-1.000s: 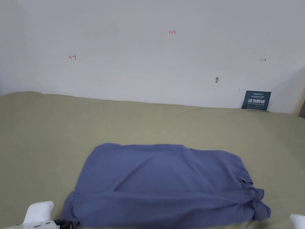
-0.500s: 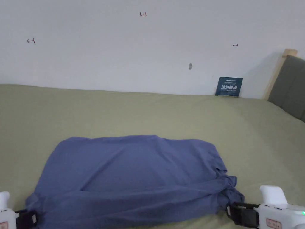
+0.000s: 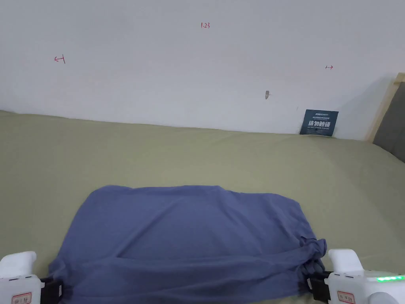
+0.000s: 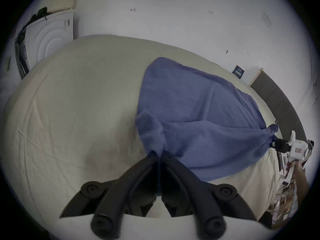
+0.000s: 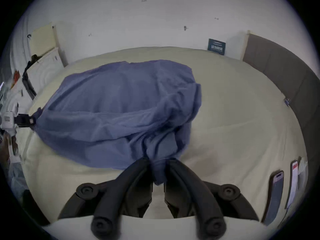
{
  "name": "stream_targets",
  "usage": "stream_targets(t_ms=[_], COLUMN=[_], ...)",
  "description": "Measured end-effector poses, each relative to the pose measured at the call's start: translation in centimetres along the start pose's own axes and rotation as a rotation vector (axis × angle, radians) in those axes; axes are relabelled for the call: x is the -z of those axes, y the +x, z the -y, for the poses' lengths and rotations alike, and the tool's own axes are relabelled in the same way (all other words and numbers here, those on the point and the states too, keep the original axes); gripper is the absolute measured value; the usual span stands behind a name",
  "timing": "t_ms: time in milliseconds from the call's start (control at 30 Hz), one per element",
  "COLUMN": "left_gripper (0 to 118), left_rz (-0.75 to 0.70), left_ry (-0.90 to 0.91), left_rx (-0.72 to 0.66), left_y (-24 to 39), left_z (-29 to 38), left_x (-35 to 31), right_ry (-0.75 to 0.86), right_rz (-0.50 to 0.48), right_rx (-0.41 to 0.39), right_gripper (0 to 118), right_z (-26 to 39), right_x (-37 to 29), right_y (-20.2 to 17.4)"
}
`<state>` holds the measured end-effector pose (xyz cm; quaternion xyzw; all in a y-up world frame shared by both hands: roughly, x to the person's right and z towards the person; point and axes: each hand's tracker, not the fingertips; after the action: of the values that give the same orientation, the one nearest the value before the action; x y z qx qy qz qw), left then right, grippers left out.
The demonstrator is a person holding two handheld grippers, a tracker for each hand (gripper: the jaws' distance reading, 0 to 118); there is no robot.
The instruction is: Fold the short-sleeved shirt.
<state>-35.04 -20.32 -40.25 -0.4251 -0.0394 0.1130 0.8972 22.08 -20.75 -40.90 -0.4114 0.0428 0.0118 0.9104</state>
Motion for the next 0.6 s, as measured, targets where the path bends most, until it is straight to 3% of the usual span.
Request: stream_targets(t_ms=[300,467,600], left_gripper=[3,3,3], left_rz=[0.064,0.089,0.123], left_ry=[0.04,0.017,-0.024], left_rx=[0.055,0.063,0.048], left_y=[0.0,-1.3,-2.3], left_z=[-0.7,0.9,4.0], left_x=[-5.7,-8.9,-10.4], right_ry=[0.001,-0.04,-0.102], right_rz=[-0.099,-0.078,-0.103], right_rx=[0.189,0.175,0.216], right_gripper=[11,11,11], right_z=[0.1,2.6,6.3], right_x=[-8.2,-11.7,-13.7], right_y=[0.8,1.6,2.2])
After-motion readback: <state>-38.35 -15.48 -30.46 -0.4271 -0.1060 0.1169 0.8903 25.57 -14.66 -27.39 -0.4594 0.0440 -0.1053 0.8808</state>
